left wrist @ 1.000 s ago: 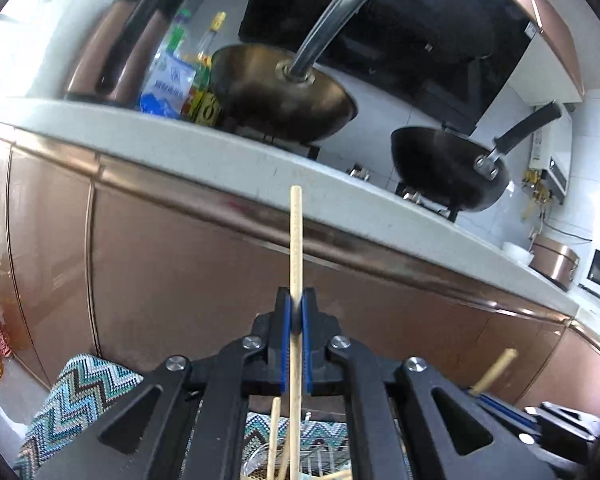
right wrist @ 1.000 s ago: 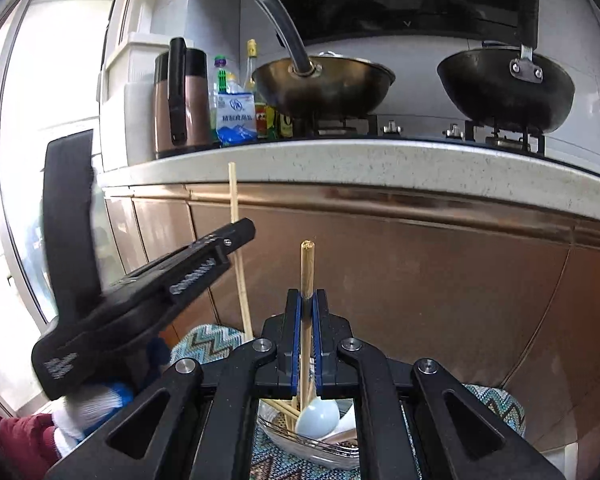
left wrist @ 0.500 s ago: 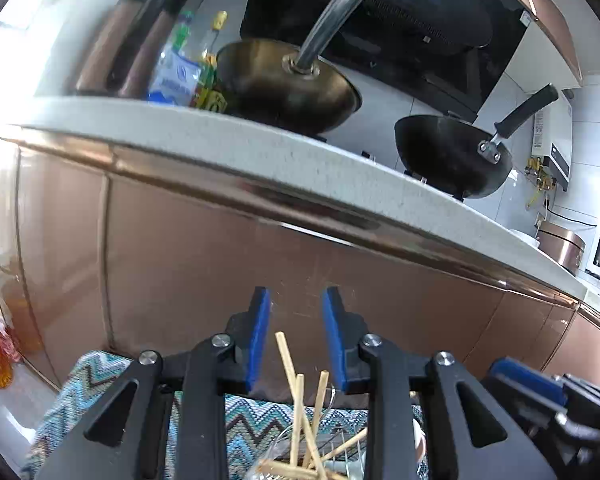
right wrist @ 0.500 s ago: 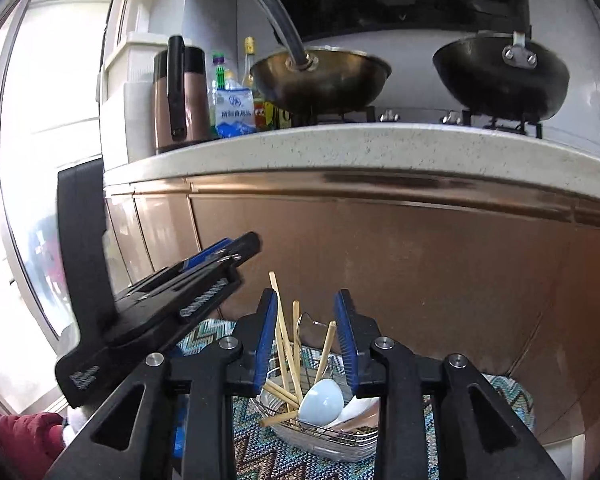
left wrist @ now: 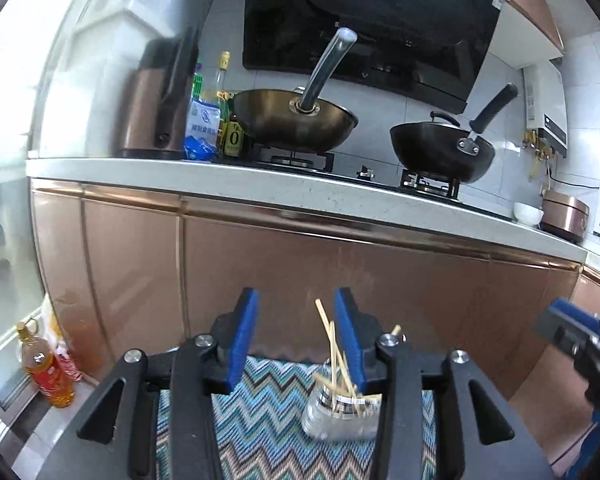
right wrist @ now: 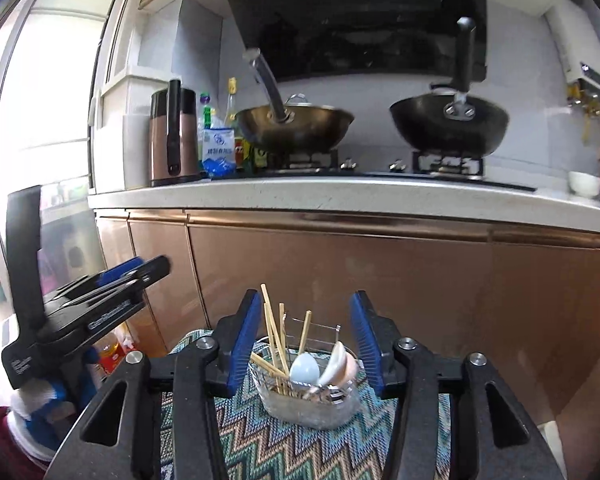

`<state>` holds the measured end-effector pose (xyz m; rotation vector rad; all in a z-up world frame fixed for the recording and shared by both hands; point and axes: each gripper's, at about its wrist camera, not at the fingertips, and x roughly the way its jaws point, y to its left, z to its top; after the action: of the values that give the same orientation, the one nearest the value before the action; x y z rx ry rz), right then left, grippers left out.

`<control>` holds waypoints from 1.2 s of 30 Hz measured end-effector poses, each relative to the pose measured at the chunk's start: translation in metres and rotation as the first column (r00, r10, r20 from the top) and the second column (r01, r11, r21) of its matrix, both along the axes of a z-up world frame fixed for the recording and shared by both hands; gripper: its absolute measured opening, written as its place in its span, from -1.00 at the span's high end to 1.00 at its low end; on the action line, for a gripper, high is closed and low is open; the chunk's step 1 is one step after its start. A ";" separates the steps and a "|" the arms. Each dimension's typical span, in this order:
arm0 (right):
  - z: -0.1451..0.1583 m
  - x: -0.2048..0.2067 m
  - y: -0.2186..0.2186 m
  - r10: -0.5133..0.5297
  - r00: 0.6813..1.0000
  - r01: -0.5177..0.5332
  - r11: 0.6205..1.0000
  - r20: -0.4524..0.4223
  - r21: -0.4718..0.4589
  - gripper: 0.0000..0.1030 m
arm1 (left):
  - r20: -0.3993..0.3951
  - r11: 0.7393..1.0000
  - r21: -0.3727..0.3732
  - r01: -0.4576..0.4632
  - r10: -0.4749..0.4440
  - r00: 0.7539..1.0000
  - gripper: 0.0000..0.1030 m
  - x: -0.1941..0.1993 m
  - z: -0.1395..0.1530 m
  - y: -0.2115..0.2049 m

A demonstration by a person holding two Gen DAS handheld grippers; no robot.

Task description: Organize utensils

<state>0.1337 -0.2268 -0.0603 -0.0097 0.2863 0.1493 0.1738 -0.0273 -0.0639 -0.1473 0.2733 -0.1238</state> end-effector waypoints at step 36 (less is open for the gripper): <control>0.016 -0.178 -0.072 -0.314 0.934 0.319 0.948 0.172 0.000 -1.00 | 0.079 0.977 0.153 -0.147 0.136 0.988 -0.19 -0.154 0.028 0.039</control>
<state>-0.0442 -0.2988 -0.0445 -0.0042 0.1160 -0.1764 0.0198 0.0116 -0.0356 -0.0043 0.2033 0.0345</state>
